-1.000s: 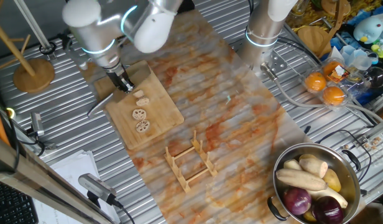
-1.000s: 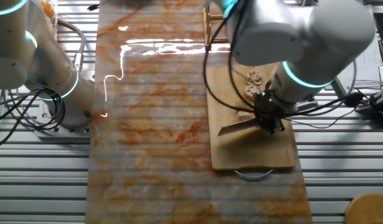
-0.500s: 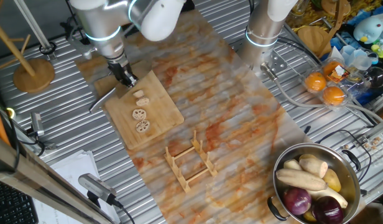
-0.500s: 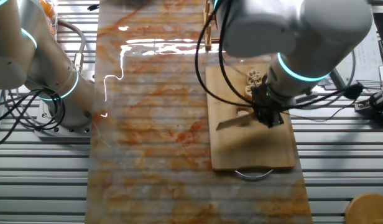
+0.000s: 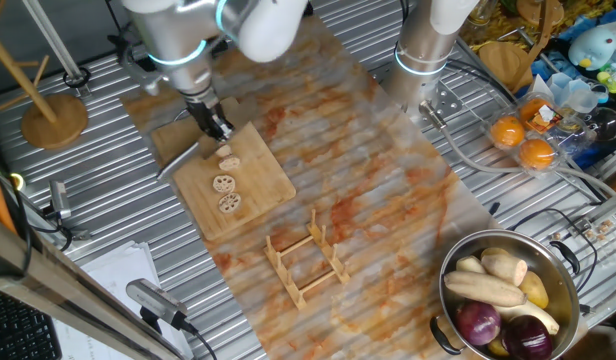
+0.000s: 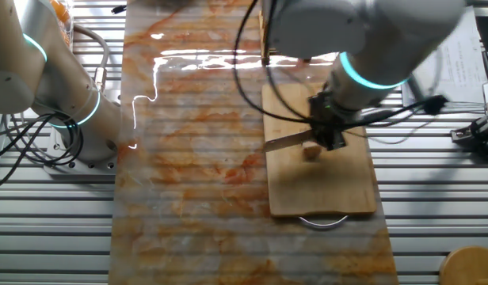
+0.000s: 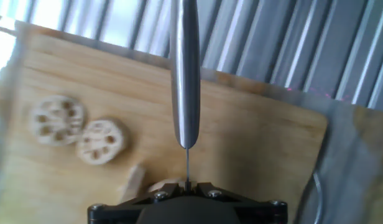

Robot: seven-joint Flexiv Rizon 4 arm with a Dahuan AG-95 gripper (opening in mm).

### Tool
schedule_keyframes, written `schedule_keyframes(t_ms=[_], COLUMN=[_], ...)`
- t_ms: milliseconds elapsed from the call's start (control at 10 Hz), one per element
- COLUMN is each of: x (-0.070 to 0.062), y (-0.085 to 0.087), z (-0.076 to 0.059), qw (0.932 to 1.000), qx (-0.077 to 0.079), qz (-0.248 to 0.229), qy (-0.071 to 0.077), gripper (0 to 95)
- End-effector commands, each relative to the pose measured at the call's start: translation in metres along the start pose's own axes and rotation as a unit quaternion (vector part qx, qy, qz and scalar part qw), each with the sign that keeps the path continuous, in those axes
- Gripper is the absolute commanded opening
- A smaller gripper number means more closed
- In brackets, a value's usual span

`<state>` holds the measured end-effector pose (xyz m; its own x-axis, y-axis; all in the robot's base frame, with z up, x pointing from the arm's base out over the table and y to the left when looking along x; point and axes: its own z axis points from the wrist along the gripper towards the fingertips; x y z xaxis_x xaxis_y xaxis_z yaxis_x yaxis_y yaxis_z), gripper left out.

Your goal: Slice the lotus root

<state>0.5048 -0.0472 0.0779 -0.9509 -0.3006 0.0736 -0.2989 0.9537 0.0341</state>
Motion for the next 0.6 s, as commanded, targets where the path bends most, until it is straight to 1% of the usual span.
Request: schedule_keyframes(t_ms=[100,300,500,600], x=[0.0024,0.0019,0.0013,0.0026], y=[0.0019,-0.0011,-0.0038,-0.0046], z=[0.0029,0.0093,0.0125,0.012], qw=[1.0,0.9999,0.9998,0.9998], qx=[0.004,0.011,0.013,0.012], qz=[-0.001,0.006,0.015,0.017], qy=[0.002,0.002,-0.002,-0.004], gripper=[0.0,0.0,0.0,0.0])
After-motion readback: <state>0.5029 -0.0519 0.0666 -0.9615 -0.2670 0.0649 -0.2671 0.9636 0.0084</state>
